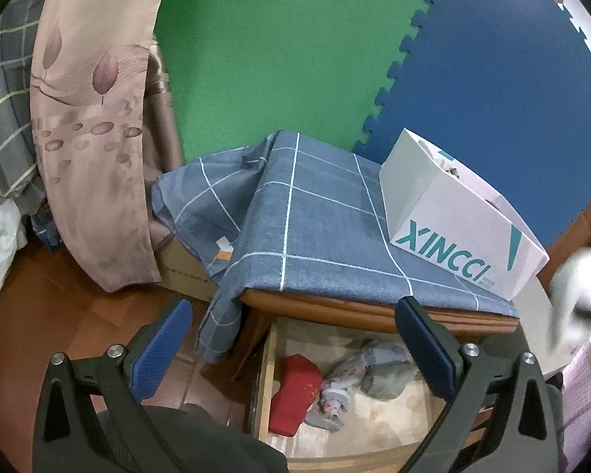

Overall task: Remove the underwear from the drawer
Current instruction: 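Carry the white sock with the right gripper and release it into the shoebox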

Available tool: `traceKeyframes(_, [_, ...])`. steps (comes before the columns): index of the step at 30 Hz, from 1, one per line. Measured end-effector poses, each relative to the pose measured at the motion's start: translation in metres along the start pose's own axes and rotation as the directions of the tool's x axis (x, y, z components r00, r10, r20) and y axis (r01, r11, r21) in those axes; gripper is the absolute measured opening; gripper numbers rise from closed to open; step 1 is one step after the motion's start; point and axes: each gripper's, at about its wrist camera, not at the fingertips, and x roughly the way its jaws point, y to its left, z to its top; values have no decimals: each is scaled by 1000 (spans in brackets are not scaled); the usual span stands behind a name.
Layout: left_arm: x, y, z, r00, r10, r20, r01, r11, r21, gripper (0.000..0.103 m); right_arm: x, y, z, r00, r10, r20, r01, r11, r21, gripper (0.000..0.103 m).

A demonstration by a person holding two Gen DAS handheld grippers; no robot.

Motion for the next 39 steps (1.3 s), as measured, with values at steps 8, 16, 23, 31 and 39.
traceKeyframes(8, [1, -3, 0, 1000, 2, -2, -2, 1000, 11, 102, -27, -52, 101, 976, -198, 92, 201, 979, -22, 39])
traceKeyframes(16, [3, -1, 1, 1000, -8, -9, 8, 1000, -5, 102, 48, -105, 128, 945, -324, -44, 323, 946, -24, 39])
traceKeyframes(23, [3, -5, 0, 1000, -3, -13, 3, 1000, 16, 102, 86, -116, 123, 929, -347, -125, 344, 938, -44, 39])
traceKeyframes(31, [4, -9, -1, 1000, 2, -20, -1, 999, 41, 102, 91, -113, 114, 929, -335, -161, 331, 942, -48, 44])
traceKeyframes(39, [6, -12, -1, 999, 12, -34, -10, 999, 50, 102, 73, -112, 110, 939, -335, -78, 335, 942, -18, 50])
